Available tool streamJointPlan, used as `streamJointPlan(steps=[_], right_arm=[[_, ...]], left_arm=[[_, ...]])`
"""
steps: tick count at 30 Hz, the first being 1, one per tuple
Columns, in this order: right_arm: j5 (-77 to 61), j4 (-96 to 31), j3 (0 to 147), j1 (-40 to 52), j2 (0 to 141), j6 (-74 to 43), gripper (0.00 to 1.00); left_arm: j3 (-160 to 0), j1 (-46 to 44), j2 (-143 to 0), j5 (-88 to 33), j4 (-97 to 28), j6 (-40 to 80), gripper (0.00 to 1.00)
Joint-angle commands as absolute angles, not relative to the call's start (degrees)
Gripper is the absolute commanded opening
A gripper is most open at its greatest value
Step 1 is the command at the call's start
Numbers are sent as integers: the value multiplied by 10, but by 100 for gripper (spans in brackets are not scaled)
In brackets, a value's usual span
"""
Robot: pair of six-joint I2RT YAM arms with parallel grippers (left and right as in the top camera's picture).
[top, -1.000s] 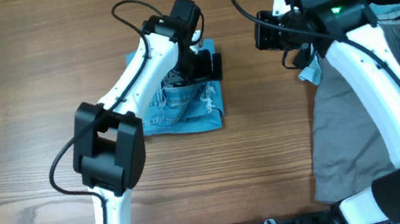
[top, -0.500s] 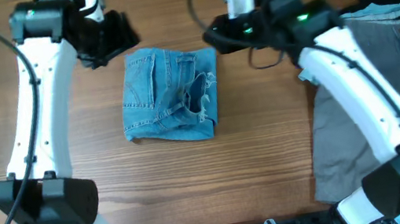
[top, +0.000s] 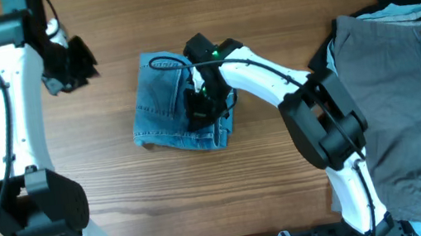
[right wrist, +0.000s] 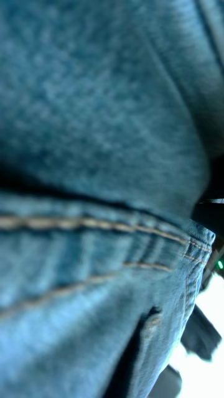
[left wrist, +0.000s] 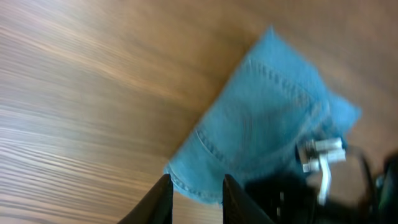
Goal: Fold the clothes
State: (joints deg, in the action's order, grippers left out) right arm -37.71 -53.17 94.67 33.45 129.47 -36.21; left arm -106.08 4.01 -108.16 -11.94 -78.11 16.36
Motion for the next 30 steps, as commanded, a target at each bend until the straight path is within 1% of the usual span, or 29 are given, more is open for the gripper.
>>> streamJointPlan(steps=[1, 2, 4, 5, 6, 7, 8, 9, 11, 14, 18, 20, 23, 25, 26, 27, 29, 30], right_arm=[[-394, -493, 926, 316, 1351, -371, 4], [-403, -476, 926, 315, 1341, -348, 4], [-395, -470, 926, 314, 1328, -346, 4], [-391, -466, 927, 314, 1323, -345, 4], [-389, -458, 927, 314, 1317, -347, 4], [-389, -450, 927, 314, 1311, -347, 4], [-388, -444, 927, 314, 1305, -344, 4], [-384, -439, 927, 314, 1294, -344, 4], [-360, -439, 927, 314, 1269, -343, 4], [-280, -462, 927, 314, 1190, -354, 4], [-209, -444, 927, 315, 1101, -344, 4], [-191, -429, 927, 315, 1099, -347, 5], [-189, -409, 925, 315, 1121, -348, 5], [-189, -411, 925, 316, 1146, -352, 5], [-188, -415, 925, 316, 1167, -366, 5], [-188, -423, 925, 316, 1183, -383, 4], [-180, -456, 925, 316, 1216, -450, 4], [-174, -481, 925, 313, 1244, -485, 4]], left_arm=[[-965, 20, -1088, -187, -763, 133, 30], [-908, 13, -1088, -218, -738, 133, 34], [-852, 8, -1088, -261, -704, 133, 47], [-820, 6, -1088, -291, -682, 133, 50], [-782, 1, -1088, -321, -655, 133, 48], [-743, -5, -1088, -339, -625, 133, 27], [-711, -10, -1088, -340, -597, 143, 10], [-675, -16, -1088, -340, -561, 161, 4], [-607, -20, -1088, -326, -474, 219, 4], [-545, -3, -1088, -256, -342, 312, 4], [-564, 22, -1088, -254, -183, 309, 4], [-593, 24, -1088, -249, -149, 304, 4], [-686, 24, -1088, -218, -200, 270, 4], [-750, 24, -1088, -223, -265, 255, 9], [-788, 24, -1088, -233, -316, 245, 17], [-824, 24, -1088, -249, -380, 242, 32], [-863, 24, -1087, -263, -490, 242, 50], [-873, 23, -1087, -265, -572, 242, 72]])
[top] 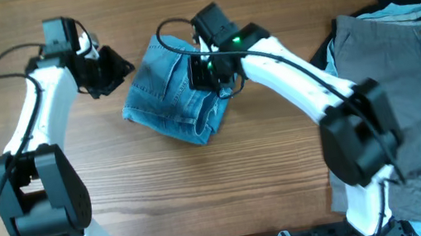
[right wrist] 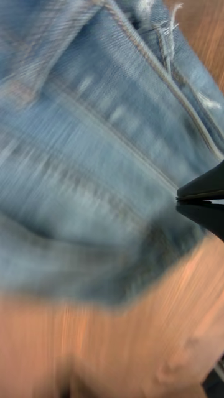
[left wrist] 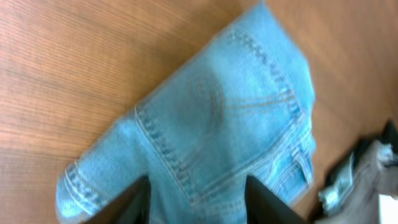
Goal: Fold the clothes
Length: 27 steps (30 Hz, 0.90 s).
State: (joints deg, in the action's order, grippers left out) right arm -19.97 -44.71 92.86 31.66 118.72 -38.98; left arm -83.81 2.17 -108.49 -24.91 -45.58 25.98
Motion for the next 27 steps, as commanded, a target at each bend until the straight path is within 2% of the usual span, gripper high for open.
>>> streamJointPlan(steps=[1, 2, 4, 6, 9, 12, 14, 15, 16, 18, 19, 20, 21, 27], right_arm=[[-176, -481, 925, 309, 1262, -481, 4], [-176, -480, 925, 306, 1275, -480, 4], [-182, -478, 925, 303, 1295, -471, 4], [-211, -472, 925, 298, 1308, -449, 4], [-215, -469, 925, 298, 1309, -448, 4], [-215, -467, 925, 296, 1309, -441, 4], [-223, -470, 925, 296, 1309, -434, 4], [-229, -470, 925, 296, 1309, -429, 4], [-241, -464, 925, 296, 1309, -419, 4], [-248, -463, 926, 296, 1308, -404, 4], [-249, -472, 926, 295, 1302, -394, 4], [-248, -478, 926, 294, 1293, -386, 4], [-244, -487, 927, 292, 1281, -376, 4], [-220, -517, 927, 271, 1107, -277, 5]], left_arm=[[-871, 24, -1088, -263, -620, 241, 79], [-862, 23, -1088, -263, -643, 234, 83], [-835, 22, -1088, -263, -665, 227, 85], [-776, 20, -1088, -279, -644, 229, 89], [-663, 6, -1088, -356, -517, 260, 93], [-550, -21, -1088, -358, -344, 382, 99], [-499, -41, -1088, -357, -238, 461, 97], [-479, -52, -1088, -357, -181, 502, 91], [-461, -68, -1088, -349, -109, 538, 77], [-460, -78, -1088, -315, -82, 543, 48], [-460, -78, -1088, -307, -81, 545, 28], [-460, -74, -1088, -306, -81, 544, 12], [-460, -68, -1087, -306, -84, 542, 4], [-506, 31, -1073, -347, -86, 467, 4]])
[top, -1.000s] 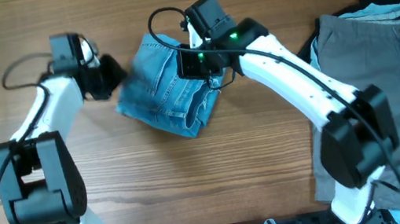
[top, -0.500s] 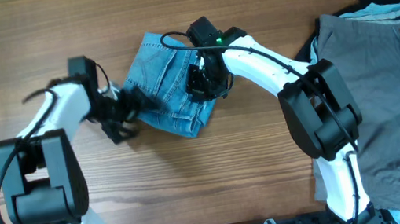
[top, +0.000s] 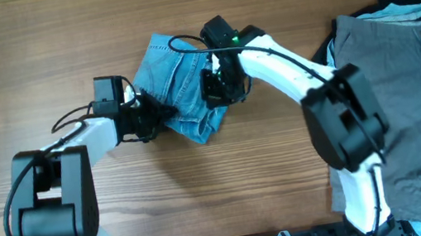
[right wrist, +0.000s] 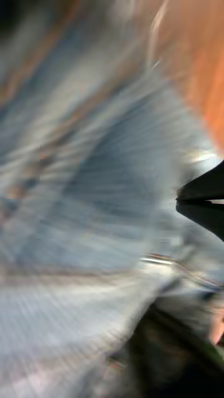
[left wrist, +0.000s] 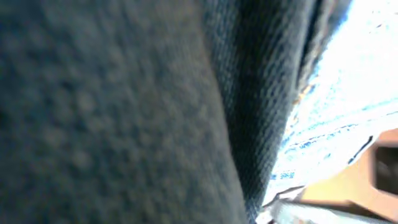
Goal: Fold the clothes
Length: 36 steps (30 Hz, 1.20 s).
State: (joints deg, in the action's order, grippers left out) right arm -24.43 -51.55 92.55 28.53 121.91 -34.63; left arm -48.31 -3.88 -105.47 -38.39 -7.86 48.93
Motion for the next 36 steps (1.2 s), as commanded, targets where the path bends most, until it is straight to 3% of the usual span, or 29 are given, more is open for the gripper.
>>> streamJointPlan(steps=[1, 7, 10, 18, 19, 22, 24, 28, 31, 36], right_arm=[[-216, -517, 927, 270, 1082, -269, 5], [-182, -521, 927, 270, 1002, -271, 8], [-181, -530, 926, 270, 1003, -271, 8], [-163, -534, 927, 270, 1003, -272, 8], [-162, -534, 927, 270, 1003, -272, 8], [-163, -535, 927, 270, 1003, -269, 4], [-161, -532, 927, 270, 995, -249, 4], [-96, -522, 933, 270, 943, -235, 6], [-51, -523, 940, 270, 879, -210, 12], [-29, -548, 940, 257, 747, -210, 25]], left_arm=[[-527, 57, -1066, -349, -85, 467, 4], [-639, 206, -1068, -291, 16, 502, 4], [-640, 229, -1081, -249, 74, 502, 4], [-640, 237, -1171, -235, 81, 462, 7], [-640, 240, -1174, -235, 66, 450, 15], [-644, 253, -1173, -249, 31, 413, 100], [-669, 272, -1172, -289, -27, 362, 100], [-807, 299, -1154, -312, -327, 203, 100], [-919, 296, -1118, -283, -521, 121, 100], [-985, 298, -987, -253, -660, 108, 100]])
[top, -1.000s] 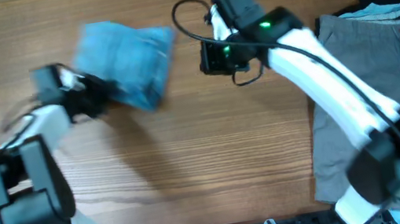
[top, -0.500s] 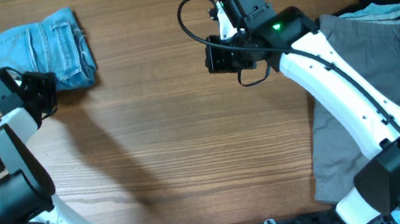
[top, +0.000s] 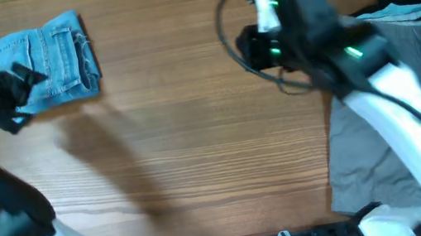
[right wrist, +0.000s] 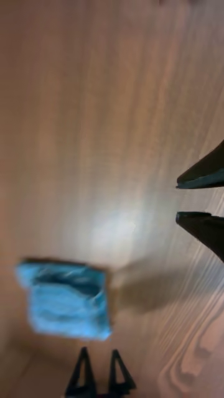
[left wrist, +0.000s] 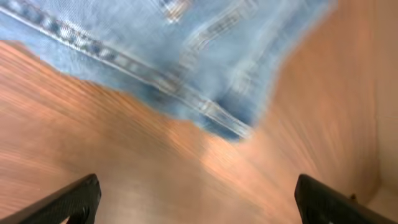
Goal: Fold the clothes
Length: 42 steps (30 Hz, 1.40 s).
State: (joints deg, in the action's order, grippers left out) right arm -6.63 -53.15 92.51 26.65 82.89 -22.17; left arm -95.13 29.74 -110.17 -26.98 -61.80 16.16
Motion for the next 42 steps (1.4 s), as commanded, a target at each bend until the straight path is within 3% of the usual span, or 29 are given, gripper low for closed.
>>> streamJointPlan(steps=[1, 4, 6, 8, 12, 19, 24, 27, 30, 33, 35, 39, 42], right_arm=[[-20, -560, 940, 254, 719, -210, 26], [68, -605, 940, 251, 619, -209, 34], [106, -616, 940, 251, 552, -187, 49], [107, -615, 940, 251, 509, -182, 100], [101, -625, 940, 251, 446, -186, 100], [101, -643, 938, 251, 435, -289, 100], [161, -695, 936, 251, 435, -262, 100], [165, -607, 881, 233, 422, -49, 100], [-75, -459, 750, 162, 371, 230, 100], [-259, -371, 572, 91, 288, 337, 100], [-274, -306, 456, 66, 224, 290, 100], [-187, -183, 242, 52, 101, 67, 100], [-189, -107, 130, 52, 46, 41, 100]], left_arm=[[-985, 298, -954, -242, -679, 107, 100], [-985, 297, -843, -173, -724, 107, 100], [-985, 295, -756, -144, -731, 107, 100], [-985, 295, -692, -116, -724, 107, 100], [-985, 293, -604, -141, -673, 164, 100], [-985, 294, -585, -141, -680, 163, 100], [-985, 294, -585, -141, -680, 163, 100], [-985, 294, -585, -141, -680, 163, 100], [-985, 294, -585, -141, -680, 163, 100], [-985, 294, -585, -141, -680, 163, 100], [-985, 294, -585, -141, -680, 163, 100], [-985, 294, -585, -141, -680, 163, 100], [-985, 294, -585, -141, -680, 163, 100]])
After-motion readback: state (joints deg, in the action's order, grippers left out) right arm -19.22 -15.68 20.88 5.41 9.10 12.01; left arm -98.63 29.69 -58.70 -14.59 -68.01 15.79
